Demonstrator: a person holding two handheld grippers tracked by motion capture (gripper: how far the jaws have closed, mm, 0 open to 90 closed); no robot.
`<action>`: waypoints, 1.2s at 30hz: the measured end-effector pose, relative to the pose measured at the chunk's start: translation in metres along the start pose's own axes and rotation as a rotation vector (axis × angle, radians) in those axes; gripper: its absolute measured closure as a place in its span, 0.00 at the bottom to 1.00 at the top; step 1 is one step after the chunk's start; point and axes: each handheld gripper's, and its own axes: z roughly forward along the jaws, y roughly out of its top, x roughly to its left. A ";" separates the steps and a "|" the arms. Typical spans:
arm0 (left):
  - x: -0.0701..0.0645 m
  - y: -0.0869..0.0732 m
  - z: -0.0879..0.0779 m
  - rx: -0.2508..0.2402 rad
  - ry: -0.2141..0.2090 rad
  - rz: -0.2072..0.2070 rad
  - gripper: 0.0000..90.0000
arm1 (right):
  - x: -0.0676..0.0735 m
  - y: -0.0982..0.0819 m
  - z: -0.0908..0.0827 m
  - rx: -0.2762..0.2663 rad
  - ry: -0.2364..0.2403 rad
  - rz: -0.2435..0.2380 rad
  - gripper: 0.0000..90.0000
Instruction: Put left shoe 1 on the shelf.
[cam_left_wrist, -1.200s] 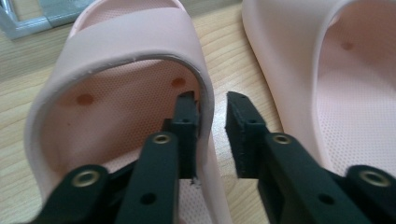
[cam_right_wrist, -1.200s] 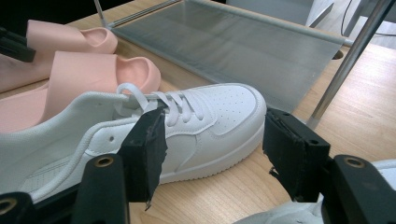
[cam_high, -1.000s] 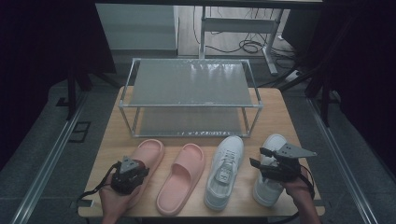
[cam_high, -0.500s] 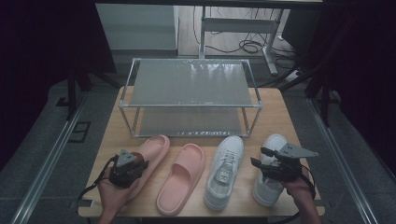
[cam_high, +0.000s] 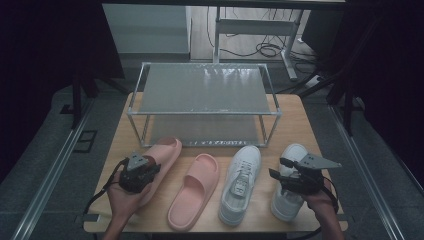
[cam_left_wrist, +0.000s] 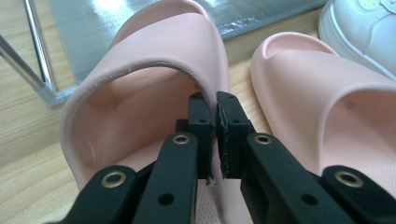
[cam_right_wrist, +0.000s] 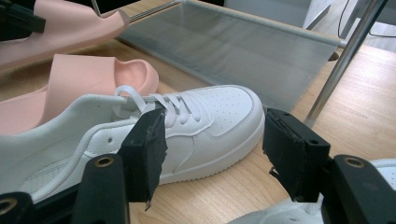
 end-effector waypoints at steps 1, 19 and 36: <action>0.000 0.001 0.001 0.001 0.002 0.001 0.96 | 0.000 0.000 0.000 0.002 0.001 -0.001 0.44; 0.009 0.042 0.040 -0.005 0.047 0.030 0.96 | 0.000 -0.001 0.002 0.005 0.003 0.001 0.44; 0.018 0.070 0.084 0.010 0.063 0.033 0.96 | -0.002 -0.001 0.001 0.003 0.001 0.004 0.44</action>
